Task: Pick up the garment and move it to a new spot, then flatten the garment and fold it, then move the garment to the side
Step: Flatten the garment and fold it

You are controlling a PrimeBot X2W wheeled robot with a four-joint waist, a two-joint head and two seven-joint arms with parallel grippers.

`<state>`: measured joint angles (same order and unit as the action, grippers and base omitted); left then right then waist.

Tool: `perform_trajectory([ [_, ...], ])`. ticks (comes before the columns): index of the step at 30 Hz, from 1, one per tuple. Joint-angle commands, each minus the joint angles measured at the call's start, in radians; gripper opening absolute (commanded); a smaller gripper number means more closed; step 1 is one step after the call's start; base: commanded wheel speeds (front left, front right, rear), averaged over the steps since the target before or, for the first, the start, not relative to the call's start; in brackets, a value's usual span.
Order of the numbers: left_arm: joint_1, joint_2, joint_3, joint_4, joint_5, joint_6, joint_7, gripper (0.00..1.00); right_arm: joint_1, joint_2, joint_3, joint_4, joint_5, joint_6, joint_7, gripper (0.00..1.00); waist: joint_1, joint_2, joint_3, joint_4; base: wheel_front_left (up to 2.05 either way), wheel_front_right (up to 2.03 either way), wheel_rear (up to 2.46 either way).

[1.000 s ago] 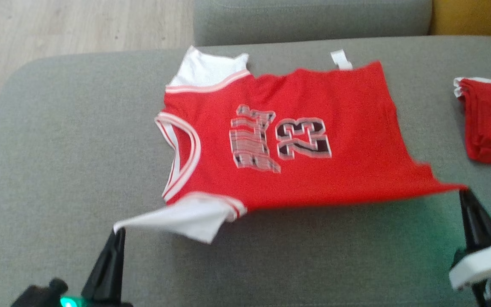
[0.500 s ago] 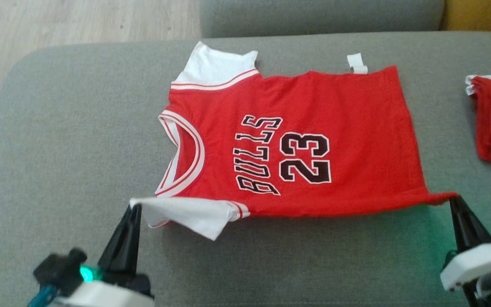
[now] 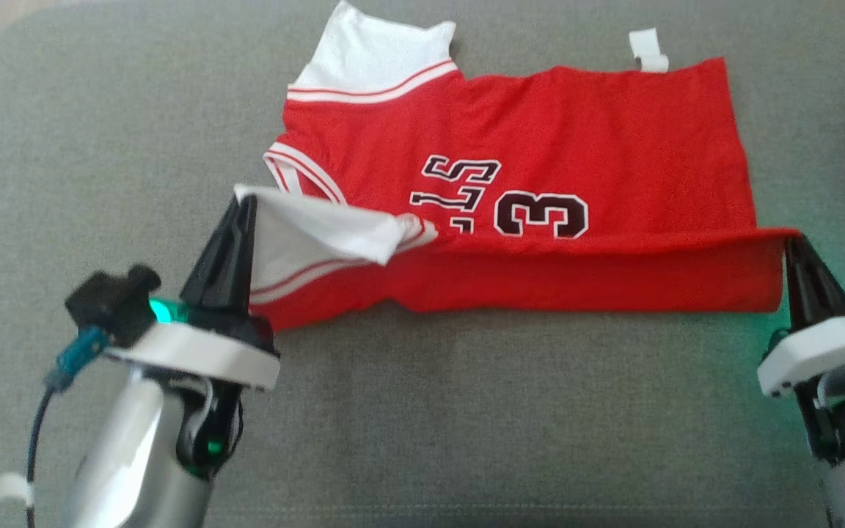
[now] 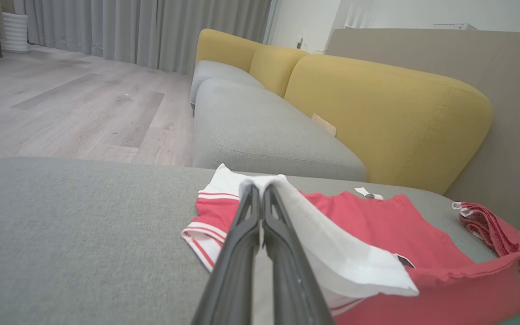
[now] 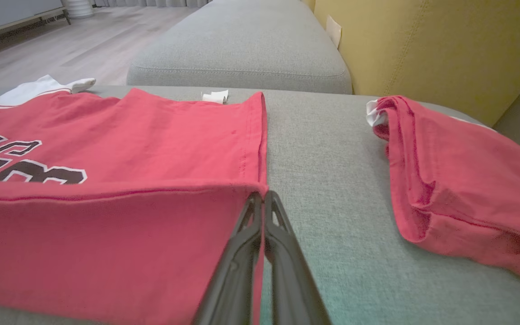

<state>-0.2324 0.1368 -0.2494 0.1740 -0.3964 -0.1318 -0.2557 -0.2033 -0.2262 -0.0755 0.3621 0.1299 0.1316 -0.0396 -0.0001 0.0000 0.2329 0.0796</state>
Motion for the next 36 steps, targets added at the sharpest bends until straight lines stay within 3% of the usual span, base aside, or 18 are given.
perform_trajectory([
  [1,-0.060,0.011,0.029,-0.010,-0.004,0.001,-0.006,0.00,-0.038,-0.002,0.010,-0.012,-0.011,-0.001,-0.021,0.00,0.0001,0.0000,0.028,-0.001,0.00,0.00,0.00],
  [8,-0.134,0.008,0.018,0.071,0.012,0.001,-0.006,0.00,-0.109,0.013,0.008,0.048,-0.030,-0.001,-0.058,0.00,0.0001,0.0000,0.065,-0.008,0.00,0.00,0.00],
  [9,-0.139,0.009,0.013,0.087,0.013,0.001,-0.006,0.26,-0.118,0.015,0.007,0.057,-0.034,-0.001,-0.066,0.15,0.0001,0.0000,0.067,-0.009,0.00,0.00,0.00],
  [10,-0.144,0.007,0.018,0.101,0.016,0.001,-0.006,0.70,-0.126,0.017,-0.004,0.065,-0.041,-0.001,-0.077,1.00,0.0001,0.0000,0.069,-0.010,0.00,0.00,0.00],
  [11,-0.147,0.001,0.030,0.111,0.016,0.001,-0.006,1.00,-0.134,0.021,-0.018,0.071,-0.051,-0.001,-0.090,1.00,0.0001,0.0000,0.069,-0.011,0.00,0.00,0.00],
  [19,-0.048,-0.026,0.107,0.045,0.045,0.001,-0.006,1.00,-0.111,0.078,-0.112,0.060,-0.105,-0.001,-0.181,1.00,0.0001,0.0000,0.035,-0.015,0.00,0.00,0.00],
  [26,0.142,-0.055,0.074,0.087,0.013,0.019,0.012,1.00,-0.038,0.127,-0.131,0.021,-0.113,-0.001,-0.194,1.00,0.0001,0.0000,0.016,-0.022,0.00,0.00,0.00],
  [32,0.134,-0.065,0.070,0.135,0.002,0.066,0.043,1.00,-0.019,0.146,-0.122,0.001,-0.107,-0.001,-0.186,1.00,0.0001,0.0000,0.024,-0.028,0.00,0.00,0.00],
  [36,0.098,-0.065,0.064,0.170,0.002,0.074,0.059,1.00,-0.019,0.149,-0.121,-0.006,-0.107,-0.001,-0.179,1.00,0.0001,0.0000,0.030,-0.038,0.00,0.00,0.00],
])
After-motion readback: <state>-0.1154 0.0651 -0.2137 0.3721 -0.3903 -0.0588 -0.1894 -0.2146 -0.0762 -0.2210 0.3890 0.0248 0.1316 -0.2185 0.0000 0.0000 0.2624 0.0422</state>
